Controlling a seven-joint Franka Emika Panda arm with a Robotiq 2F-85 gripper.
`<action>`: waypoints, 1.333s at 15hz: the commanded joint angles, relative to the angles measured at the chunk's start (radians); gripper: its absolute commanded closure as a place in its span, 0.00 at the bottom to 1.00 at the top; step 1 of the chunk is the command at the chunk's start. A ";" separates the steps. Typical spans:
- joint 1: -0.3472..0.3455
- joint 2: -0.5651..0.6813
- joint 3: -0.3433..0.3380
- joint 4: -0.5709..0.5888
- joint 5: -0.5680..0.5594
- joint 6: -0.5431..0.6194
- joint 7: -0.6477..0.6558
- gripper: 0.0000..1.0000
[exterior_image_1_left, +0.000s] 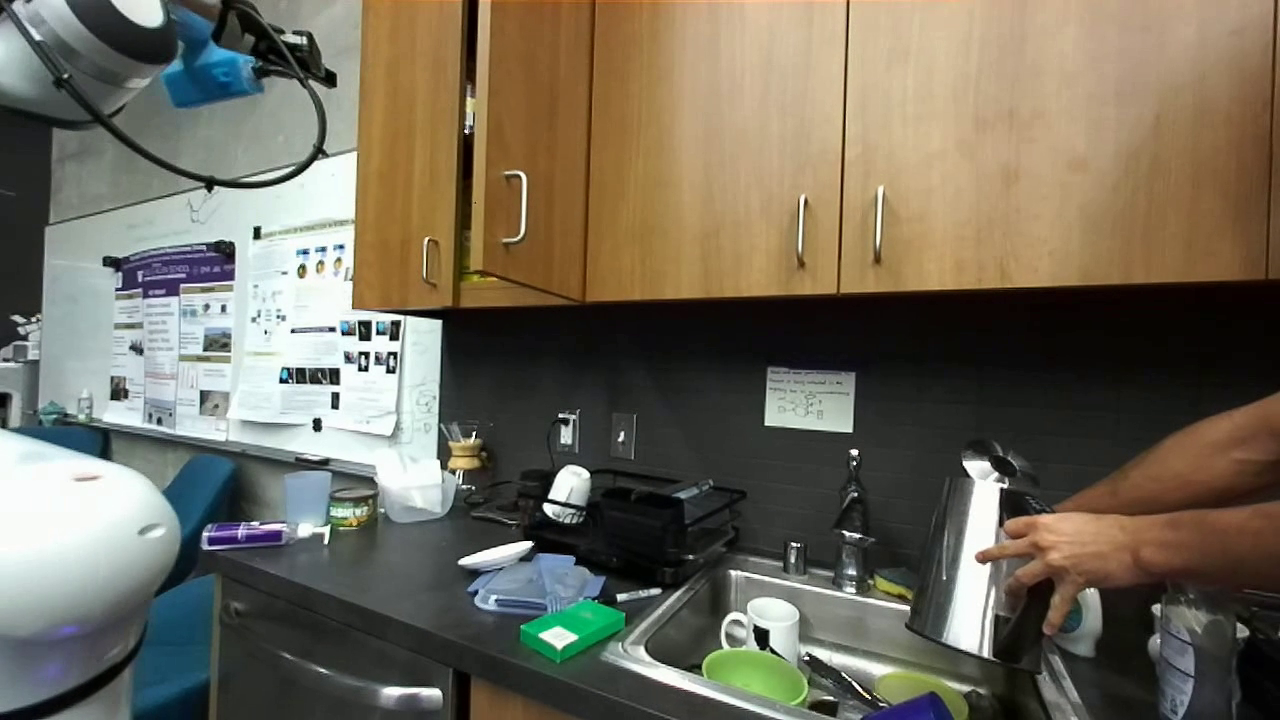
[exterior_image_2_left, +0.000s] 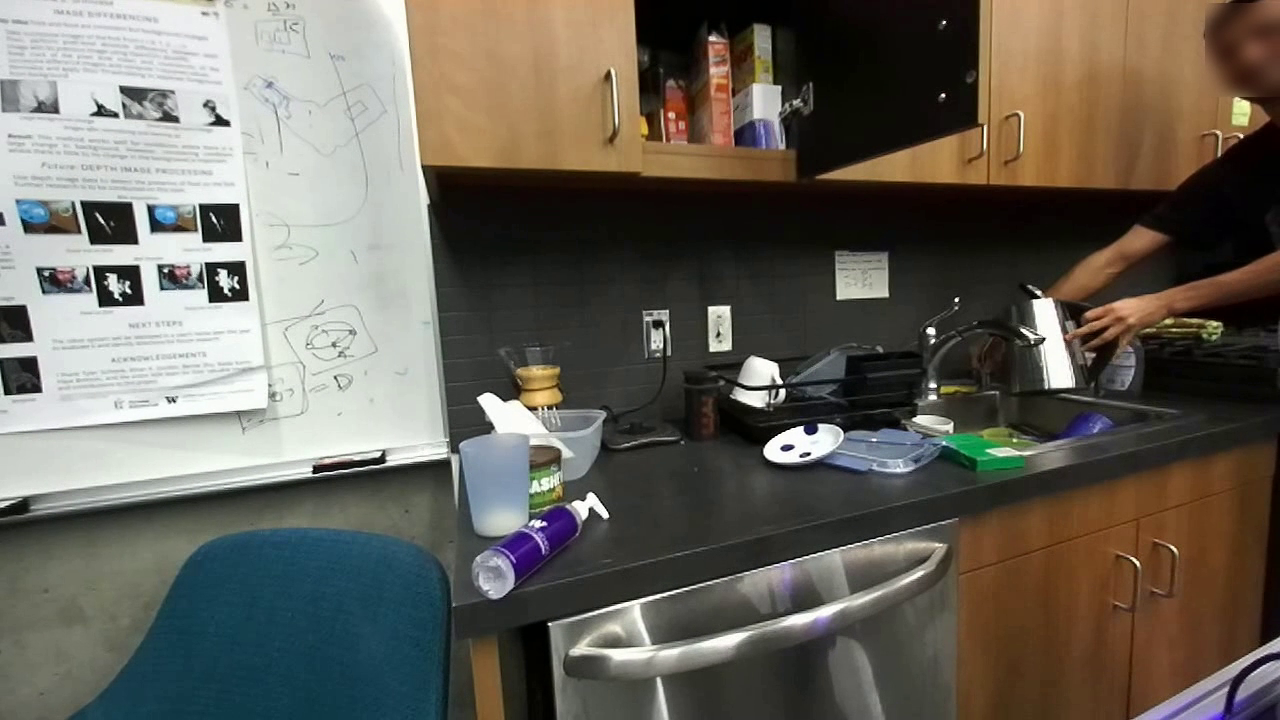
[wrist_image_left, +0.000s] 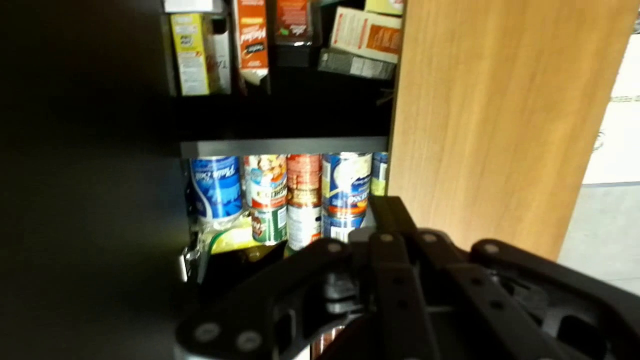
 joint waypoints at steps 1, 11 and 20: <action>0.188 -0.022 -0.065 -0.077 0.087 -0.075 -0.058 1.00; 0.361 -0.109 -0.283 -0.140 0.234 -0.601 -0.176 1.00; 0.126 -0.111 -0.330 -0.264 0.155 -0.679 -0.182 0.98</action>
